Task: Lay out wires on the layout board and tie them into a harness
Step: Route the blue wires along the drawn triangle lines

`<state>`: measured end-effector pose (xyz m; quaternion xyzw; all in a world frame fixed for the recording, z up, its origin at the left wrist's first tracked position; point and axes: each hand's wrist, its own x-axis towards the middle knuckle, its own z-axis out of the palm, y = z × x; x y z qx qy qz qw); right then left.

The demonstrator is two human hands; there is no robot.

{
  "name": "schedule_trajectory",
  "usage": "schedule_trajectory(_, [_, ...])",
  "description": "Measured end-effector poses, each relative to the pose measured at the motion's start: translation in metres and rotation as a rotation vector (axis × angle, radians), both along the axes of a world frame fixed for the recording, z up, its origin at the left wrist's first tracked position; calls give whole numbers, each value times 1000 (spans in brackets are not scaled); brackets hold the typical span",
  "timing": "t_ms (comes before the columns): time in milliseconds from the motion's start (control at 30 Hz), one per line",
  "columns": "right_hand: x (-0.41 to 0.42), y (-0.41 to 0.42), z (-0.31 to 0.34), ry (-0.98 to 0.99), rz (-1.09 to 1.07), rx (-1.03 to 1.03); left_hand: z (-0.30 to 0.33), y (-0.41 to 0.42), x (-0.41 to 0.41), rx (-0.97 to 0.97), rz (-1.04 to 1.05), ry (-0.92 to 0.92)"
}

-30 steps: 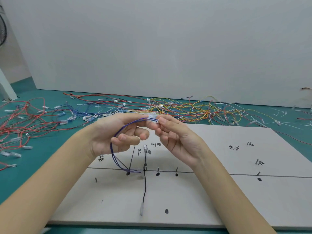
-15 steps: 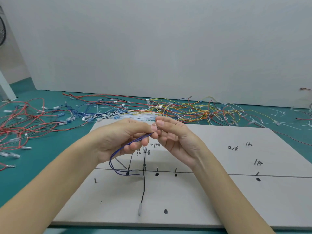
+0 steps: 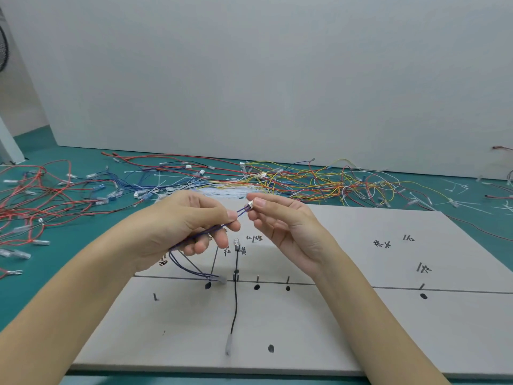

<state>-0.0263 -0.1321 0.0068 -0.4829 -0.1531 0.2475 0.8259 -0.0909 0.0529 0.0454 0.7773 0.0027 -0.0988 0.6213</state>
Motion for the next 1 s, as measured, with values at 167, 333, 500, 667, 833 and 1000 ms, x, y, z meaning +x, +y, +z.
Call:
schedule_trajectory(167, [2,-1,-2,53,-85,34,-1,13,-7,50,19,-25])
schedule_trajectory(333, [5,0,-3,67,-191,29,-4,24,-15,111,71,-38])
schedule_trajectory(500, [7,0,-5,-39,-291,-118,-17,26,-19,206,124,-45])
schedule_trajectory(667, [8,11,-9,-165,-344,-407,-38,20,-27,294,150,-15])
schedule_trajectory(833, [14,28,-10,-345,-335,-661,-56,14,-32,394,175,-67])
schedule_trajectory(1000, [27,49,-12,-452,-294,-813,-68,14,-33,476,204,-116])
